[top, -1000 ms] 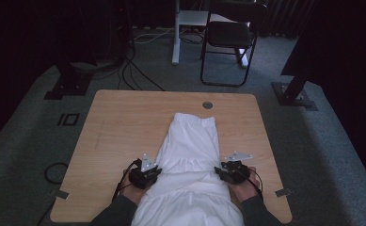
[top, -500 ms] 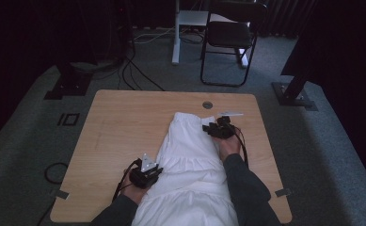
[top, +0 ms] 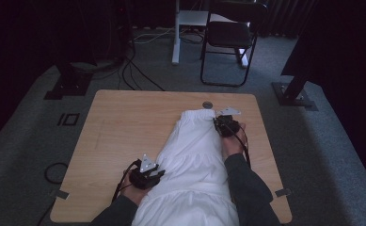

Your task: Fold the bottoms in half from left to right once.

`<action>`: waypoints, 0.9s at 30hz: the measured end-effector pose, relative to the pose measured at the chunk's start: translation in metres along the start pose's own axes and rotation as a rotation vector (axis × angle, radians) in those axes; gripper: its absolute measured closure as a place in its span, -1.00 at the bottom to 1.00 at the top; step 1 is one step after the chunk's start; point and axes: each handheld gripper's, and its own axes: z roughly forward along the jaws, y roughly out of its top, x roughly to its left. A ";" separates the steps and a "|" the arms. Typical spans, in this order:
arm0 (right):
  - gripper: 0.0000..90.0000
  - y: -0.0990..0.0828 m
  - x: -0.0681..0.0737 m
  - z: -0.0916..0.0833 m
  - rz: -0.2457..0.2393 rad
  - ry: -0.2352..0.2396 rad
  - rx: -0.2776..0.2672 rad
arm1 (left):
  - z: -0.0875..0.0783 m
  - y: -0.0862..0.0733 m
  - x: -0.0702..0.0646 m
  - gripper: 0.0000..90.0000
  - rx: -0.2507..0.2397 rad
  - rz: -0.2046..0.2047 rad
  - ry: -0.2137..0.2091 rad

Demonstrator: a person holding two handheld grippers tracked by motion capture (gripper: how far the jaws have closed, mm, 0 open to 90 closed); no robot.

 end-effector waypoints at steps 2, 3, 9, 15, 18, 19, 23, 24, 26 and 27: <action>0.85 -0.010 -0.004 0.012 0.018 -0.009 0.047 | 0.000 0.000 -0.002 0.36 -0.001 0.005 0.003; 0.78 -0.016 -0.007 0.020 0.046 0.003 0.071 | 0.000 0.000 -0.002 0.36 0.000 0.007 0.002; 0.22 -0.034 -0.013 0.031 0.136 0.032 0.063 | 0.000 0.000 -0.003 0.36 -0.001 0.006 0.004; -0.07 -0.029 -0.012 0.028 0.191 0.120 0.019 | -0.001 -0.001 -0.005 0.36 0.000 0.012 0.005; -0.11 -0.032 -0.007 0.045 0.150 0.069 0.098 | -0.001 -0.001 -0.006 0.36 0.003 0.016 0.006; -0.10 -0.034 -0.007 0.050 0.154 0.060 0.110 | -0.001 -0.001 -0.006 0.36 0.002 0.016 0.006; -0.06 -0.035 -0.006 0.054 0.190 0.075 0.106 | -0.001 -0.001 -0.006 0.36 0.001 0.015 0.007; -0.02 -0.035 -0.003 0.056 0.180 0.072 0.123 | -0.002 -0.002 -0.008 0.36 0.001 0.013 0.008; 0.16 -0.036 -0.002 0.058 0.185 0.072 0.144 | -0.004 -0.004 -0.012 0.38 0.001 0.018 0.003; 0.33 -0.036 -0.002 0.056 0.188 0.081 0.149 | -0.005 -0.006 -0.015 0.40 0.000 0.023 -0.008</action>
